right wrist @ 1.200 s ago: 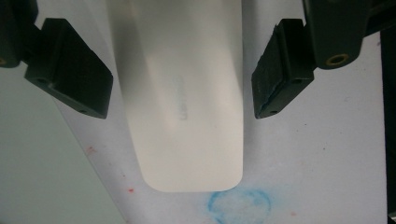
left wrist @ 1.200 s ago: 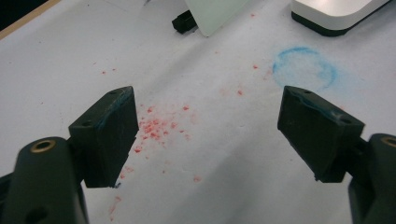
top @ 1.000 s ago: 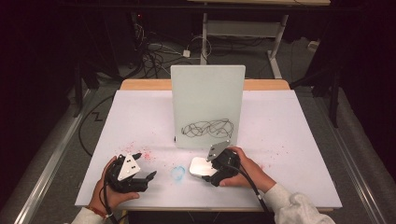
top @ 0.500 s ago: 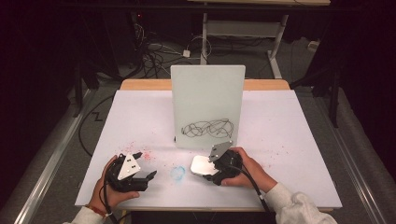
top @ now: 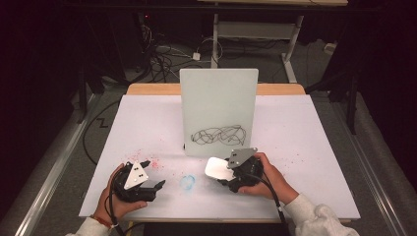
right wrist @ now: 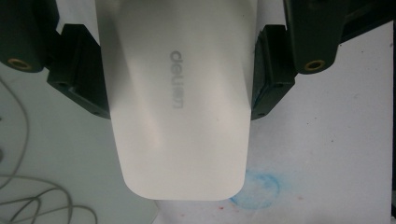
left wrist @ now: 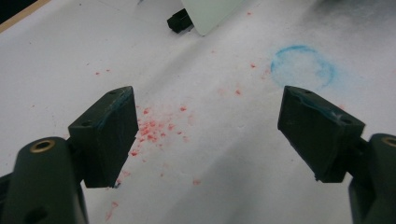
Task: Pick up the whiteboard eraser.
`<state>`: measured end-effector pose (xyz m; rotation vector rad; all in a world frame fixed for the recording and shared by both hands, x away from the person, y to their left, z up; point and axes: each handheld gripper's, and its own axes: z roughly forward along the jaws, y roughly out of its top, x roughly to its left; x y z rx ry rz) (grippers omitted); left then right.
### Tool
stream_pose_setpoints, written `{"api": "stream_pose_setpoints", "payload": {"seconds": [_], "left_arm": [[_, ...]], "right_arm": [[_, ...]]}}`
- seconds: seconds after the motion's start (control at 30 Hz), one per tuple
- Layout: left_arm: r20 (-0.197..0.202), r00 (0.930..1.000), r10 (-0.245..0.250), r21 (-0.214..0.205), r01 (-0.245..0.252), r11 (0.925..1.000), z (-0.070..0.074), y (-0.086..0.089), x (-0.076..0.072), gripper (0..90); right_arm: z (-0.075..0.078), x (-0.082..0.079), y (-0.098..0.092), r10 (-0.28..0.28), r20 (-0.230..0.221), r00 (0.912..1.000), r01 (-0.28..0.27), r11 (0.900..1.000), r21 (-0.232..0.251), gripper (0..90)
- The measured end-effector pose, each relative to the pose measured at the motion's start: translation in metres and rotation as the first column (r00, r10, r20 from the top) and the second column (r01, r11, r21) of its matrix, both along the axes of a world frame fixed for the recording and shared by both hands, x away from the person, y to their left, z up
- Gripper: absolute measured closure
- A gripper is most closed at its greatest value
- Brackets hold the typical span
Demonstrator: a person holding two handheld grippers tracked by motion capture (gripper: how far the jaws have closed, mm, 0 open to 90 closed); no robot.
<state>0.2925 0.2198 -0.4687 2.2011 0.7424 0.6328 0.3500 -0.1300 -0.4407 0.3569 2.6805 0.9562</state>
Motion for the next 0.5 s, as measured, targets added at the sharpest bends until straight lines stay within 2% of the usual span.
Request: {"api": "stream_pose_setpoints", "payload": {"seconds": [0.07, 0.1, 0.13, 0.17, 0.3, 0.37, 0.5], "left_arm": [[-0.009, 0.9999, 0.006, -0.005, -0.006, 1.0, 0.0, -0.001, 0.001, 19.6], [0.0, 1.0, 0.001, -0.001, -0.001, 1.0, 0.0, -0.001, 0.002, 19.6], [-0.012, 0.9999, 0.004, -0.004, -0.004, 1.0, 0.0, -0.001, 0.002, 19.6], [-0.001, 1.0, 0.0, 0.002, 0.001, 1.0, 0.0, -0.001, 0.003, 19.6], [-0.019, 0.9998, 0.003, -0.002, -0.003, 1.0, -0.002, -0.001, 0.005, 19.6], [-0.006, 1.0, -0.001, 0.001, 0.001, 1.0, -0.001, -0.001, 0.005, 19.6], [-0.012, 0.9999, -0.01, 0.001, 0.01, 1.0, -0.002, -0.002, 0.006, 19.6]], "right_arm": [[0.001, 0.0, -0.001, 0.001, 0.002, 1.0, -0.001, 1.0, 0.002, 30.5], [0.003, 0.001, -0.004, -0.005, 0.01, 0.9999, 0.004, 0.9999, 0.011, 30.5], [0.003, 0.001, -0.005, -0.006, 0.014, 0.9999, 0.006, 0.9999, 0.011, 30.5], [0.003, 0.001, -0.005, -0.006, 0.014, 0.9999, 0.006, 0.9999, 0.011, 30.5], [0.005, 0.005, -0.011, -0.027, 0.024, 0.9993, 0.027, 0.9993, 0.026, 30.5], [0.006, 0.005, -0.013, -0.046, 0.035, 0.9984, 0.045, 0.9986, 0.027, 30.6], [0.008, 0.005, -0.016, -0.055, 0.047, 0.9974, 0.052, 0.9976, 0.046, 30.6]]}}
